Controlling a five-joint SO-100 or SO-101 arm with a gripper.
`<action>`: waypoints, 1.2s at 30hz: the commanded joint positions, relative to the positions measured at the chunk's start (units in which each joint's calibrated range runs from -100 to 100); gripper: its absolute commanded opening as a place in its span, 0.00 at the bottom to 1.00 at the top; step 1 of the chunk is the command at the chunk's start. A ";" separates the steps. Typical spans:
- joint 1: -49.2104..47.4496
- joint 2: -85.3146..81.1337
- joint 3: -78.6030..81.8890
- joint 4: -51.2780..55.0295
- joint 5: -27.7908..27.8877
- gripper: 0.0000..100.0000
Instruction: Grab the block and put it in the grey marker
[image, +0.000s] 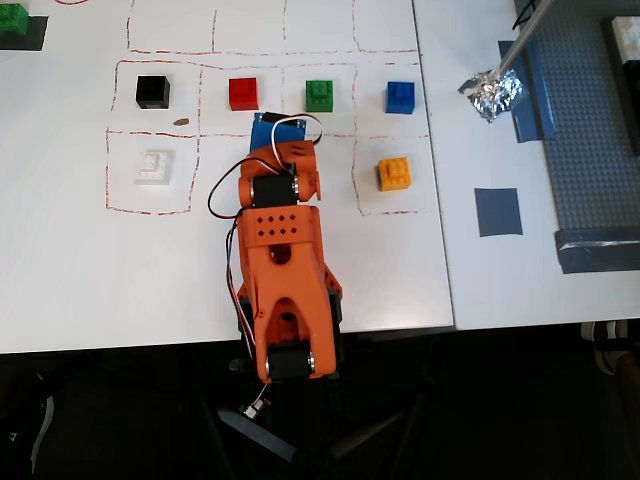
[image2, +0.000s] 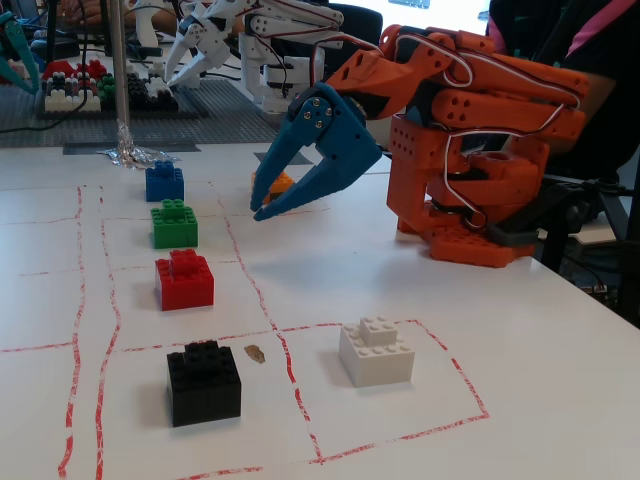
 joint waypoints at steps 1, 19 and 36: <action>0.00 -1.29 0.90 0.30 1.66 0.00; 0.00 -1.29 0.90 0.30 1.51 0.00; 1.24 14.31 -10.07 0.30 -1.47 0.00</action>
